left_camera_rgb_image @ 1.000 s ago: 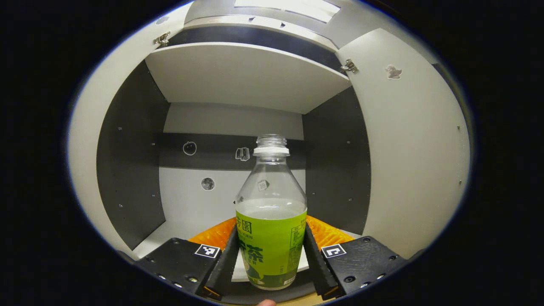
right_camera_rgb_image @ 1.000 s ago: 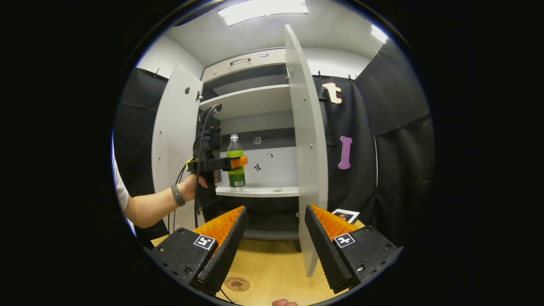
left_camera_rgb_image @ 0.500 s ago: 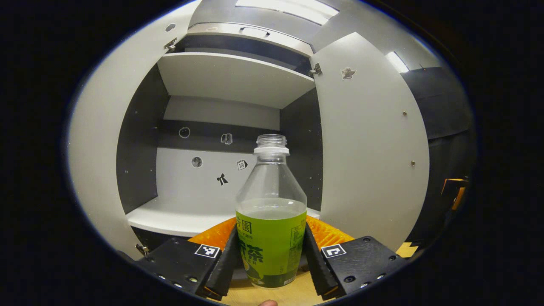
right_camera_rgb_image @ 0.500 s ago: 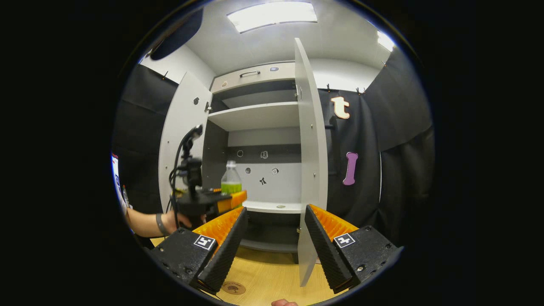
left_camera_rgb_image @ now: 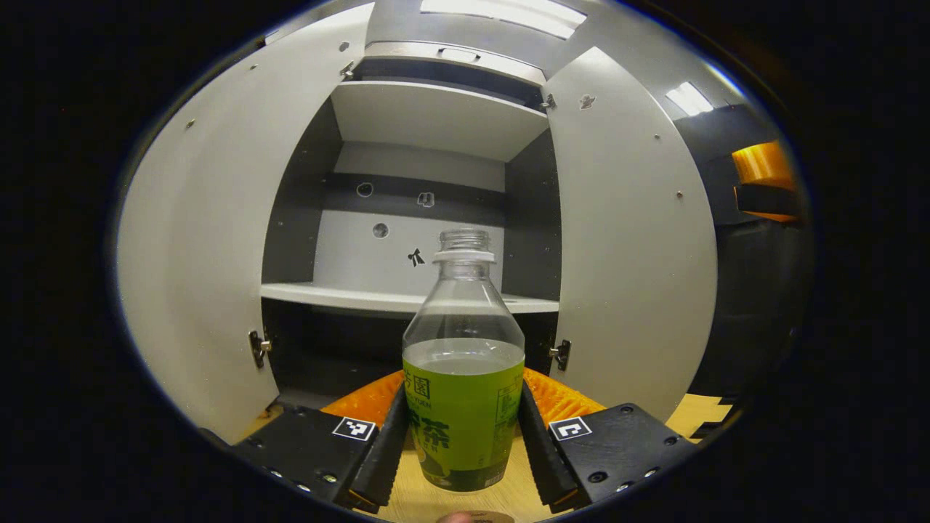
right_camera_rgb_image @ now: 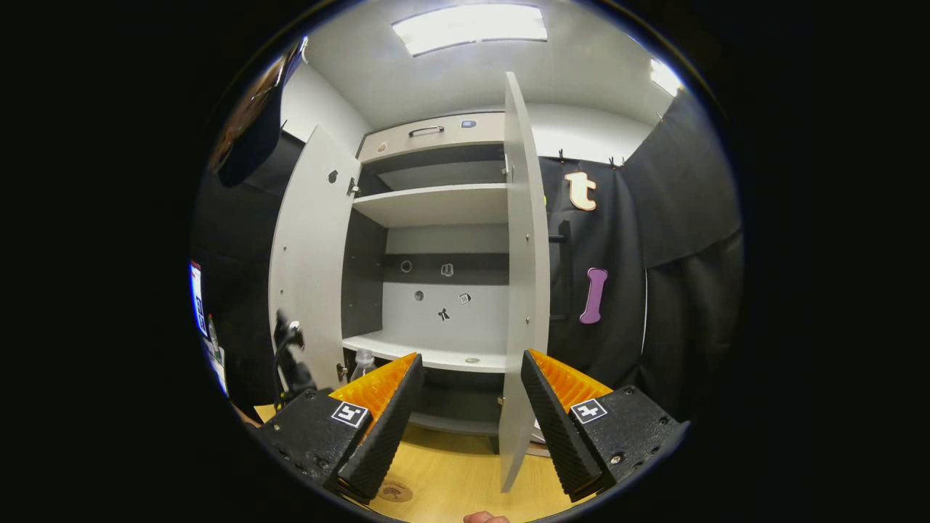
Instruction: Grasp the bottle in the cabinet with the left hand and place it on the coaster, then close the right door with the right hand and the left door with the left hand.
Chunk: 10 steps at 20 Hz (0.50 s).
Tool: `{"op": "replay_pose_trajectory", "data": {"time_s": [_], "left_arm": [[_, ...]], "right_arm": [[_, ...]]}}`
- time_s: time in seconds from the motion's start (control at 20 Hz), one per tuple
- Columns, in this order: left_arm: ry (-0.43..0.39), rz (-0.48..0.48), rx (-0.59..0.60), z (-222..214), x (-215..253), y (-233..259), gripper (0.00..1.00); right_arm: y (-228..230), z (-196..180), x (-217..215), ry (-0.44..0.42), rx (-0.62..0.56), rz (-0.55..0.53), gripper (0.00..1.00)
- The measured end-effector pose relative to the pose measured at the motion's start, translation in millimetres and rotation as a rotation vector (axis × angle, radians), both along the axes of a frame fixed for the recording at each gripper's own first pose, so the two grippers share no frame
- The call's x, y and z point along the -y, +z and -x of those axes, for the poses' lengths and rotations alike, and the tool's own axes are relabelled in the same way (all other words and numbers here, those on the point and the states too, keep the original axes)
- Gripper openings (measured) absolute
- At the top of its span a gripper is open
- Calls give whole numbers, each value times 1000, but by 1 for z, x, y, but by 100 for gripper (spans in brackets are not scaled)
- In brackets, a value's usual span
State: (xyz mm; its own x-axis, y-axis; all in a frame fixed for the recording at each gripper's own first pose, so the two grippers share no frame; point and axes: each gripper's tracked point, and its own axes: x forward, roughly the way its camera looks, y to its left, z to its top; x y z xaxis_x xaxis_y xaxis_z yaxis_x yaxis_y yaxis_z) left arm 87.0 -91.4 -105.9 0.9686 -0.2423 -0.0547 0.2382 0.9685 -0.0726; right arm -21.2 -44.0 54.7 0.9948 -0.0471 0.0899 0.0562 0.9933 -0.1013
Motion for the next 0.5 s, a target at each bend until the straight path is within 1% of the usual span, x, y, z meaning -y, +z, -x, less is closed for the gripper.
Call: {"op": "replay_pose_trajectory", "data": {"time_s": [0.05, 0.1, 0.15, 0.2, 0.25, 0.35, 0.5], "left_arm": [[5, 4, -3, 7, 1, -11, 72], [-12, -3, -7, 15, 7, -22, 72], [-22, -12, -13, 21, 12, -35, 75], [-24, -23, -28, 26, 13, -49, 72], [-23, -30, -49, 31, 15, -65, 72], [-3, -35, -79, 41, 15, -89, 72], [25, -88, -56, 48, 15, -108, 72]], "right_arm": [[-1, -1, 0, -3, -4, 11, 83], [-4, -3, -1, -3, -15, 21, 83], [-9, -4, -1, -5, -36, 28, 83], [-13, -5, -2, -2, -53, 28, 83], [-16, -6, -5, 9, -65, 16, 83], [-19, -8, -13, 34, -80, -20, 83], [-20, -13, -11, 34, -101, -42, 83]]}}
